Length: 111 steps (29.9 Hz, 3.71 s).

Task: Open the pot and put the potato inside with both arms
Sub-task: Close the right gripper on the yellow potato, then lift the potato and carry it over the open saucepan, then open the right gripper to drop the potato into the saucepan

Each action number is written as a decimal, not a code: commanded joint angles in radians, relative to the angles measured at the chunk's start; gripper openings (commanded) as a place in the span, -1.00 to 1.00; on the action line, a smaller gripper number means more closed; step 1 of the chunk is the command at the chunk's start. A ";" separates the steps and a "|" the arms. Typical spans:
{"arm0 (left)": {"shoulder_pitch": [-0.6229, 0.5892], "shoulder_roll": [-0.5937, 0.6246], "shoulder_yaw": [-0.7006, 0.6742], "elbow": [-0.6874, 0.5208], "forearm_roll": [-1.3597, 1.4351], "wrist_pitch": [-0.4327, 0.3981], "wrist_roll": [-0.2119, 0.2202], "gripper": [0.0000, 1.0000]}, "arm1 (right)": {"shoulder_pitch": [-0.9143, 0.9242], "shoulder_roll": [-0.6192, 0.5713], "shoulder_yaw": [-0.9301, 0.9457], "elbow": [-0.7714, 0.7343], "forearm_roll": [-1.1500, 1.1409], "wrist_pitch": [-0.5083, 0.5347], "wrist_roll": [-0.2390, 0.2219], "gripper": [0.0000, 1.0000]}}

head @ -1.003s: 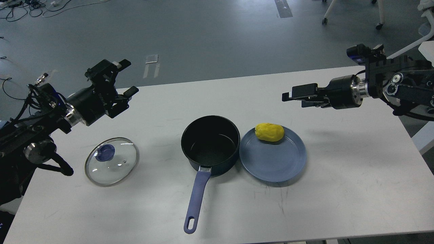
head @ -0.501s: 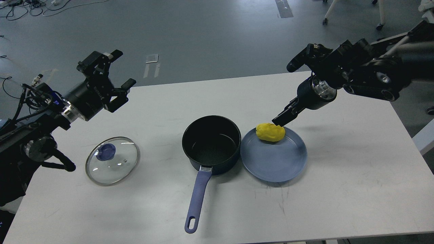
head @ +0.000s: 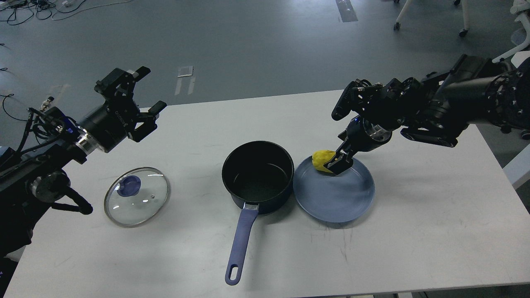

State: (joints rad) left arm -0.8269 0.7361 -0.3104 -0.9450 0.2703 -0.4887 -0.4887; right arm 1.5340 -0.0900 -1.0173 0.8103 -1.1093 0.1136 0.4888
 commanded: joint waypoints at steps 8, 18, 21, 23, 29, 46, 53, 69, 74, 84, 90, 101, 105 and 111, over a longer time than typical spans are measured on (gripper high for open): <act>0.002 0.006 -0.003 -0.002 0.000 0.000 0.000 0.96 | -0.046 0.055 -0.014 -0.032 -0.001 -0.091 0.000 0.88; 0.003 0.009 -0.003 -0.003 0.000 0.000 0.000 0.96 | -0.071 0.069 -0.020 -0.071 -0.003 -0.092 0.000 0.87; 0.003 0.008 -0.003 -0.003 0.000 0.000 0.000 0.96 | -0.071 0.069 -0.041 -0.072 -0.003 -0.095 0.000 0.81; 0.005 0.008 -0.003 -0.003 0.000 0.000 0.000 0.96 | -0.072 0.069 -0.052 -0.072 -0.003 -0.104 0.000 0.72; 0.006 0.008 -0.003 -0.003 0.000 0.000 0.000 0.96 | -0.077 0.062 -0.058 -0.071 -0.003 -0.115 0.000 0.11; 0.006 0.005 -0.010 -0.002 0.000 0.000 0.000 0.96 | 0.072 -0.059 -0.083 0.101 -0.001 -0.183 0.000 -0.40; 0.006 0.005 -0.012 -0.003 0.000 0.000 0.000 0.96 | 0.176 -0.086 0.021 0.179 0.058 -0.181 0.000 -0.39; 0.011 0.002 -0.027 -0.005 0.000 0.000 0.000 0.96 | 0.150 0.090 0.066 0.176 0.370 -0.213 0.000 -0.35; 0.014 0.002 -0.027 -0.005 0.000 0.000 0.000 0.96 | 0.121 0.090 0.060 0.144 0.385 -0.215 0.000 -0.25; 0.028 0.000 -0.030 -0.005 0.000 0.000 0.000 0.96 | 0.084 0.090 0.065 0.136 0.522 -0.216 0.000 -0.25; 0.031 0.005 -0.030 -0.006 0.000 0.000 0.000 0.96 | 0.074 0.090 0.063 0.142 0.551 -0.215 0.000 -0.25; 0.051 0.009 -0.042 -0.032 0.000 0.000 0.000 0.96 | 0.060 0.090 0.065 0.176 0.569 -0.213 0.000 0.10; 0.052 0.011 -0.044 -0.032 0.000 0.000 0.000 0.96 | 0.058 0.090 0.066 0.178 0.571 -0.213 0.000 0.49; 0.054 0.013 -0.044 -0.032 0.000 0.000 0.000 0.96 | 0.049 0.090 0.066 0.178 0.574 -0.213 0.000 0.91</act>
State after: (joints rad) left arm -0.7745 0.7484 -0.3544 -0.9772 0.2694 -0.4887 -0.4887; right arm 1.5846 0.0000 -0.9510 0.9878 -0.5384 -0.0996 0.4886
